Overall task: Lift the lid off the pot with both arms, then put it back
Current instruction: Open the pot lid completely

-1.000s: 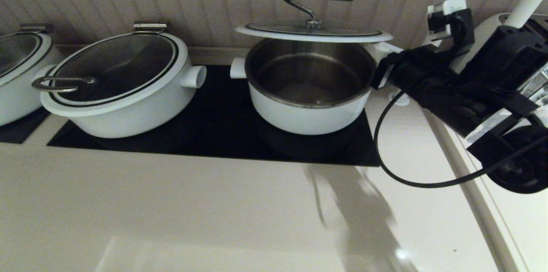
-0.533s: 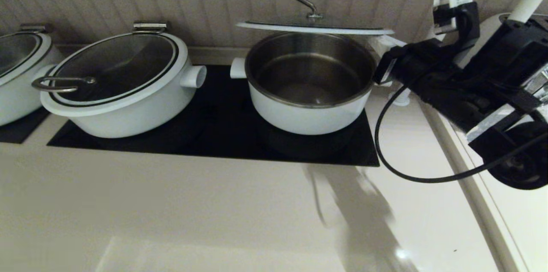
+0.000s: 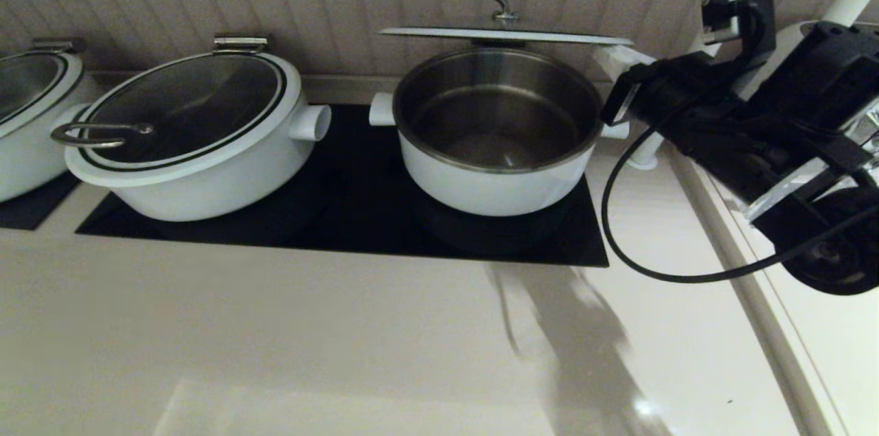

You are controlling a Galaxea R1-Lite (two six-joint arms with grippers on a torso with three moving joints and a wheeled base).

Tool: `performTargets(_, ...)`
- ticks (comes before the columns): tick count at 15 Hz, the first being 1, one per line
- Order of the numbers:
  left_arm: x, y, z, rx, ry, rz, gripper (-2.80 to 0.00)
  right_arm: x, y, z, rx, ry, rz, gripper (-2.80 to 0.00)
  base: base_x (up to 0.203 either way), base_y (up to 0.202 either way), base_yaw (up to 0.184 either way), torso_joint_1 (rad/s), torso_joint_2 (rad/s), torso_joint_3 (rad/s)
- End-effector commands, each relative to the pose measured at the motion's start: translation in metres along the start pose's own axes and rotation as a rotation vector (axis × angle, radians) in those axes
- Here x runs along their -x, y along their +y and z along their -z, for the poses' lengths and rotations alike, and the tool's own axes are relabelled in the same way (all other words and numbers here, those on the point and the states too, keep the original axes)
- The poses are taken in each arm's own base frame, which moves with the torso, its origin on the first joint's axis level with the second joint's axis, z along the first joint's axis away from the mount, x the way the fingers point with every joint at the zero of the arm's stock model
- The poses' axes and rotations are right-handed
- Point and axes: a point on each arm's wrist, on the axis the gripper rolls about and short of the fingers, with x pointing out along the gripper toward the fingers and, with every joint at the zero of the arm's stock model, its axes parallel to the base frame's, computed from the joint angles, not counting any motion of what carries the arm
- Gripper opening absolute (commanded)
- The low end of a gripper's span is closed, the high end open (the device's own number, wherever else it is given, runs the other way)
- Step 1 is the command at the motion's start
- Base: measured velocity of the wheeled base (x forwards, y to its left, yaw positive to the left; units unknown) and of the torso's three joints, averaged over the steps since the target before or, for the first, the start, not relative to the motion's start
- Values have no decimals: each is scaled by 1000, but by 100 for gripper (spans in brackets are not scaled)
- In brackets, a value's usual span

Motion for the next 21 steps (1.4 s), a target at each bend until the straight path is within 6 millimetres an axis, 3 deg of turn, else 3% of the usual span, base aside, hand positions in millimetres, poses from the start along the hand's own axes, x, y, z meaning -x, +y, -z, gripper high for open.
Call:
performTargets(1,0,0,0,0,-3,0,-280,-2,-1,-2,3,-13,2,-280,0,0,0,0,0,0)
performTargets(16,0,0,0,0,-2,0,-280,-14,-5,-22,10,-129,20,-280,0,0,0,0,0,0)
performTargets(21,0,0,0,0,-2,0,-280,-16,-20,-25,31,-144,59,-280,0,0,0,0,0,0)
